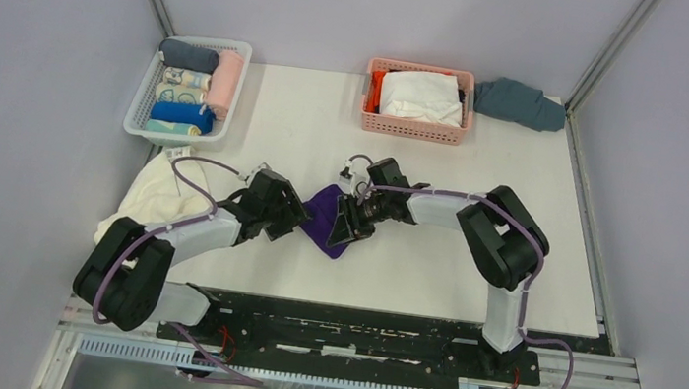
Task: Roll the towels
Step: Roll the towel at the center of the board.
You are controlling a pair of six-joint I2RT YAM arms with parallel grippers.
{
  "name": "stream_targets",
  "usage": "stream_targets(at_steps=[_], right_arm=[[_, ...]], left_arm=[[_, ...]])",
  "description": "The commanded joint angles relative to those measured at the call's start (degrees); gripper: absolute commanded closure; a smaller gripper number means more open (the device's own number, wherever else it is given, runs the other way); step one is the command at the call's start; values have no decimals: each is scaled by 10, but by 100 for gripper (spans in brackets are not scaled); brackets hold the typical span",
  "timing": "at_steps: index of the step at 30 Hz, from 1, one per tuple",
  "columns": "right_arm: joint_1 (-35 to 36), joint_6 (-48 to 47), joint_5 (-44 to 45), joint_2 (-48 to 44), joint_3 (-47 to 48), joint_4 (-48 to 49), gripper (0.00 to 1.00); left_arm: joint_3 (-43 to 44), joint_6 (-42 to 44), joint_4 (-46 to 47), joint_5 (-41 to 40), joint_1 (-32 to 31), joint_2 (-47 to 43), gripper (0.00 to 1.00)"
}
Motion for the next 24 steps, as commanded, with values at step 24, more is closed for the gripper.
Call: stream_targets(at_steps=[24], right_arm=[[209, -292, 531, -138, 46, -118, 36]], left_arm=[[-13, 6, -35, -32, 1, 53, 30]])
